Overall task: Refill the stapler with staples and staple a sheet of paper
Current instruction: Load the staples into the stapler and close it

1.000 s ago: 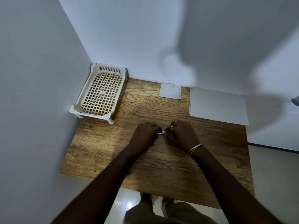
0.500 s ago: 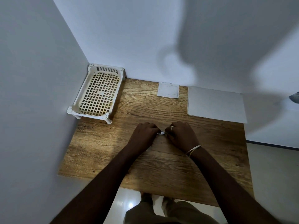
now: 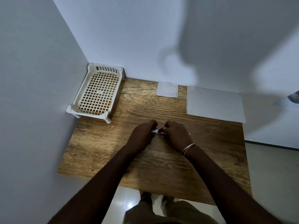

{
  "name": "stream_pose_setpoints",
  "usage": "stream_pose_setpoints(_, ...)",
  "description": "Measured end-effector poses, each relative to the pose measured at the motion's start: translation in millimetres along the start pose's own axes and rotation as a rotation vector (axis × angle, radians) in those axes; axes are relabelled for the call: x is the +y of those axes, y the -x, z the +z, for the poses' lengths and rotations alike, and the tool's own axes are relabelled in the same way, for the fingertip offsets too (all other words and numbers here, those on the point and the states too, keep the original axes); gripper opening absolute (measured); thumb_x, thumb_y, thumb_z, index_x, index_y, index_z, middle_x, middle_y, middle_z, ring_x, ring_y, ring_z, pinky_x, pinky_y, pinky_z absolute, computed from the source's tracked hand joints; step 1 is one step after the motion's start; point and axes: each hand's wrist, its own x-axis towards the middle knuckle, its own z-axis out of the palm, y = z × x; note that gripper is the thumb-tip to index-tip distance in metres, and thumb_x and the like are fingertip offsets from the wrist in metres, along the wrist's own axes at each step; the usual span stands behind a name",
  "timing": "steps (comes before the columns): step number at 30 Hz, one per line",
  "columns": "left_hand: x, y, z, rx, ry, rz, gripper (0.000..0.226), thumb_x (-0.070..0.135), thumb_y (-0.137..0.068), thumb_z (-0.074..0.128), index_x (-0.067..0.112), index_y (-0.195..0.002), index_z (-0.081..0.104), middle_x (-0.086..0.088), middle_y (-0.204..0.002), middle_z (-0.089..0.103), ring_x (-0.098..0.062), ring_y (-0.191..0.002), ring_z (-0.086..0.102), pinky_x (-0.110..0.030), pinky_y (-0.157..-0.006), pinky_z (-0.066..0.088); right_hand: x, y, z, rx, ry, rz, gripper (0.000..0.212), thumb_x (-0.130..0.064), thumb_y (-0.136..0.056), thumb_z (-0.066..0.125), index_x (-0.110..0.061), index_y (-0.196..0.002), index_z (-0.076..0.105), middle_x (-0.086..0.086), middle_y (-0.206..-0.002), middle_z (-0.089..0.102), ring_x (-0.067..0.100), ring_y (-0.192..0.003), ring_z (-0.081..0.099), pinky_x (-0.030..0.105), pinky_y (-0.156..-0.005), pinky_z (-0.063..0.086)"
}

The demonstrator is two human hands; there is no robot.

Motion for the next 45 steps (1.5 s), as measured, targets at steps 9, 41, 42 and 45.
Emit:
stream_pose_setpoints(9,-10.5,-3.6,4.8,0.013,0.022,0.006,0.043,0.023,-0.078,0.077,0.033,-0.109,0.049,0.010,-0.100,0.071,-0.009,-0.083,0.065,-0.024,-0.063,0.036,12.5,5.4,-3.9,0.037,-0.235,0.187,0.028,-0.028,-0.084,0.074,-0.024,-0.111,0.073,0.000,-0.100,0.075,0.020,-0.092,0.068,0.030,-0.077,0.050)
stream_pose_setpoints(41,-7.0,-4.1,5.1,0.041,0.070,-0.023,0.041,0.024,-0.081,0.079,0.030,-0.113,0.054,0.007,-0.100,0.076,-0.010,-0.088,0.070,-0.028,-0.070,0.052,-5.6,3.8,7.7,0.080,0.064,0.038,0.013,-0.022,-0.089,0.061,-0.017,-0.087,0.073,0.004,-0.083,0.066,0.030,-0.079,0.061,0.039,-0.066,0.043)
stream_pose_setpoints(42,-6.8,-3.2,4.6,0.046,0.086,-0.026,0.041,0.023,-0.081,0.079,0.031,-0.113,0.054,0.007,-0.100,0.076,-0.010,-0.088,0.070,-0.030,-0.071,0.053,-4.3,5.4,8.7,0.081,0.050,0.035,0.013,-0.021,-0.089,0.060,-0.016,-0.089,0.072,0.005,-0.084,0.066,0.030,-0.080,0.061,0.039,-0.066,0.044)
stream_pose_setpoints(45,-5.2,-1.7,3.4,0.063,0.116,-0.023,0.041,0.023,-0.080,0.079,0.034,-0.111,0.055,0.009,-0.099,0.076,-0.008,-0.088,0.070,-0.029,-0.073,0.053,-1.3,8.5,9.1,0.119,-0.012,0.009,0.008,-0.013,-0.085,0.066,-0.011,-0.088,0.073,0.009,-0.081,0.066,0.033,-0.077,0.062,0.040,-0.061,0.047)
